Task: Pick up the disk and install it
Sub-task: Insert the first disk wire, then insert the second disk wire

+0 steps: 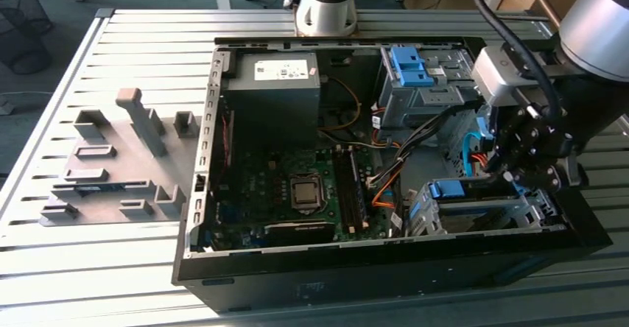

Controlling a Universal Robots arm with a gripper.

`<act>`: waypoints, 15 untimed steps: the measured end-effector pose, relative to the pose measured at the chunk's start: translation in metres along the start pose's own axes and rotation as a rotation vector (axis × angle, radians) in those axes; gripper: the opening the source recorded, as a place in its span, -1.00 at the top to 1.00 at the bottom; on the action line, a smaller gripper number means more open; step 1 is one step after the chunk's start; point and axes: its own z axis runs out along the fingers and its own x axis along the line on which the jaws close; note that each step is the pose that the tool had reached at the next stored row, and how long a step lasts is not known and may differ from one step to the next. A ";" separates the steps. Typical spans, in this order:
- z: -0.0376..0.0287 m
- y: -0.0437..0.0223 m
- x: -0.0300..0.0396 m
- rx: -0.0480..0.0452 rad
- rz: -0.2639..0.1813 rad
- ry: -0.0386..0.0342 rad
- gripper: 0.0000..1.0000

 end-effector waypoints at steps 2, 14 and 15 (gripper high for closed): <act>-0.0043 -0.0002 -0.0001 -0.0004 0.000 -0.0001 0.53; -0.0059 -0.0002 -0.0001 -0.0004 0.000 -0.0001 0.79; -0.0060 -0.0002 -0.0001 -0.0005 0.000 -0.0001 0.79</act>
